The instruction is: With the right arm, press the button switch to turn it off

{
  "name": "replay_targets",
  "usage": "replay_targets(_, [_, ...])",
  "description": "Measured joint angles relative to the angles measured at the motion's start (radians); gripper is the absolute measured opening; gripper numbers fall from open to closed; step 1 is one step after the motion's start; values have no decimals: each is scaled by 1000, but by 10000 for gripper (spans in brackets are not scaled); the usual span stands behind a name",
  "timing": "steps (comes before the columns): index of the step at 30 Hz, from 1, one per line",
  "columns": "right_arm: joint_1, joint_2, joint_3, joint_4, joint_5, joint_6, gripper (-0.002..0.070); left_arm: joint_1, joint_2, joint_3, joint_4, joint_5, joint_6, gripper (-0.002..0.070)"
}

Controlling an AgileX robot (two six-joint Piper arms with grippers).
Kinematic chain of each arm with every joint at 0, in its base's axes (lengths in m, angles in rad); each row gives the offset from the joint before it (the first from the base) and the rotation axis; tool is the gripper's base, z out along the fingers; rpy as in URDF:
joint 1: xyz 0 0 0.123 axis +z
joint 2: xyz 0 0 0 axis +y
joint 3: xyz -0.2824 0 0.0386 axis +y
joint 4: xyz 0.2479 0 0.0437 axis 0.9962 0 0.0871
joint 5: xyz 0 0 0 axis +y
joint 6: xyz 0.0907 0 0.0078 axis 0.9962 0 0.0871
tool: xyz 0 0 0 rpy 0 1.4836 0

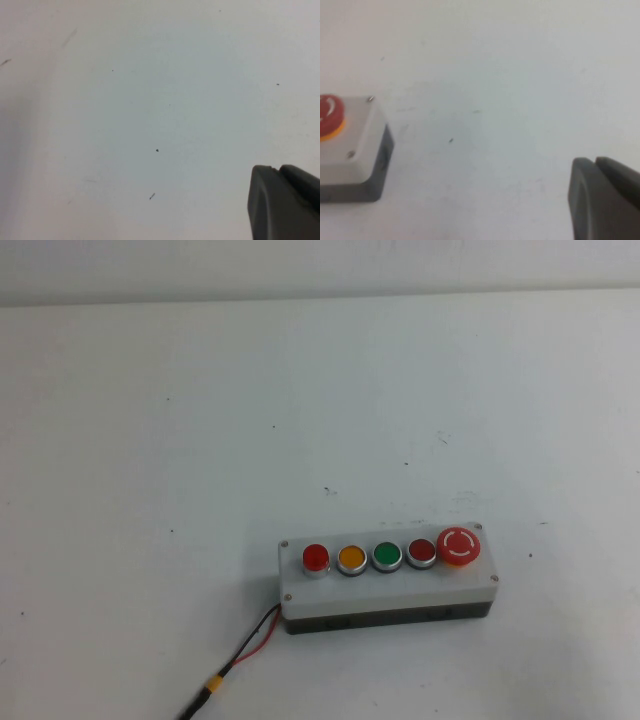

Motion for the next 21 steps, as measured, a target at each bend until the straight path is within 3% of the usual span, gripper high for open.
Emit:
replay_targets(7, [-129,-315,183,6,-127,-2,-16,0,0,0,0,0,0,-2])
replay_targets(21, [-139,-538,222,6,-39,-2,-16,0,0,0,0,0,0,-2])
